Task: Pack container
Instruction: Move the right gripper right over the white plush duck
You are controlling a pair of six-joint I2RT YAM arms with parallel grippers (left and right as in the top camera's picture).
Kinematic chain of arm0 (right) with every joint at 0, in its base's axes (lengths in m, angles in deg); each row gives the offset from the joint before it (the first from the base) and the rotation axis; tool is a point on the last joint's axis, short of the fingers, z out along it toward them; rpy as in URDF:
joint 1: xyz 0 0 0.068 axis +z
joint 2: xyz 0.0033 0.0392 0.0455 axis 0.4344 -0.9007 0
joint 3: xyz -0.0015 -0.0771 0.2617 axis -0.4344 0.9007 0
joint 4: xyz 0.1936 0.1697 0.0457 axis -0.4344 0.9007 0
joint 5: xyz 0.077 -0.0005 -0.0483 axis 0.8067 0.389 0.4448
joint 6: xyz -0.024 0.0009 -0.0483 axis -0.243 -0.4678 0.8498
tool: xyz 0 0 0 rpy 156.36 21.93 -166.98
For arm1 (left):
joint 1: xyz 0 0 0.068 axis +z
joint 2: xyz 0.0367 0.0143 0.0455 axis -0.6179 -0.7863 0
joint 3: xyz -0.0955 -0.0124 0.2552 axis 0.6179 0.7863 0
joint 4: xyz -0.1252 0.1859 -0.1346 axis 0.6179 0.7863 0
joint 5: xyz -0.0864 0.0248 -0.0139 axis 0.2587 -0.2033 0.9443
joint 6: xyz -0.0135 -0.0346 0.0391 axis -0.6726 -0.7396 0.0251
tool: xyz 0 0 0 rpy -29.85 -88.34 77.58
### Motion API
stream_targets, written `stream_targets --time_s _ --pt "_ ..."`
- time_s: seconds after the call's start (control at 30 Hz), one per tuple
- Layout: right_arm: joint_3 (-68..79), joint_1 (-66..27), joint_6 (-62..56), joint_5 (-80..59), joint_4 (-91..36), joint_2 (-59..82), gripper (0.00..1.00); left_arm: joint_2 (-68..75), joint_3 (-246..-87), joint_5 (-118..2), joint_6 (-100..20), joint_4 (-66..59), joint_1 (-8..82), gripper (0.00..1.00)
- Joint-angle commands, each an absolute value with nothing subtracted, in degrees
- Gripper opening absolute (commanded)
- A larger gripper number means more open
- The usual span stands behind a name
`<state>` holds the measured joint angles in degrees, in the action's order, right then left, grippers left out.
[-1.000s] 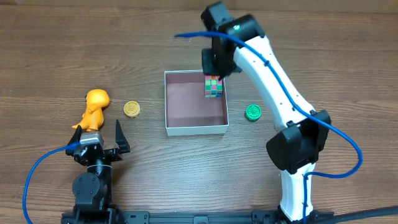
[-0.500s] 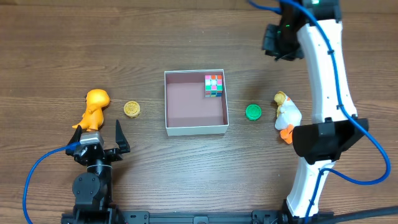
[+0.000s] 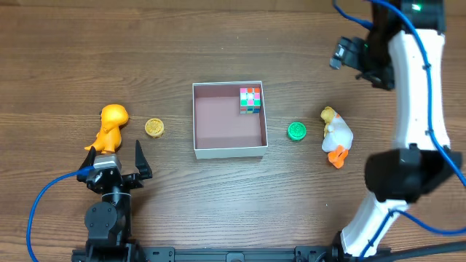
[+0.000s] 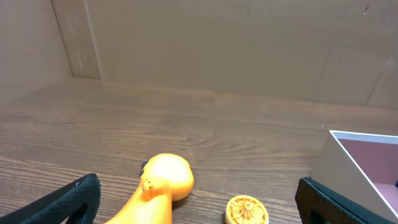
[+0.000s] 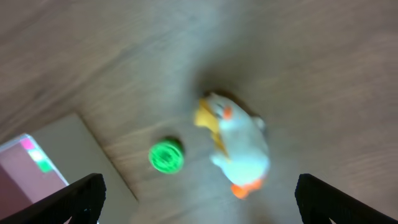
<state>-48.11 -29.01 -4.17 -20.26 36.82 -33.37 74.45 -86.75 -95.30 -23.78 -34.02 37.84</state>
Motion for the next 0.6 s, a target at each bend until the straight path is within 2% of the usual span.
stream_targets --time_s 0.0,0.27,0.57 --pt "-39.1 -32.4 -4.5 -20.2 36.8 -26.6 1.00 74.6 -86.6 -95.0 -22.3 -34.1 38.2 1.00" --pt "-19.2 -35.2 -10.0 -20.7 32.4 -25.8 1.00 74.6 -86.6 -95.0 -22.3 -34.1 38.2 1.00" --pt "-4.3 -33.6 0.6 -21.2 20.6 -25.8 1.00 74.6 -86.6 -95.0 -22.3 -34.1 38.2 1.00"
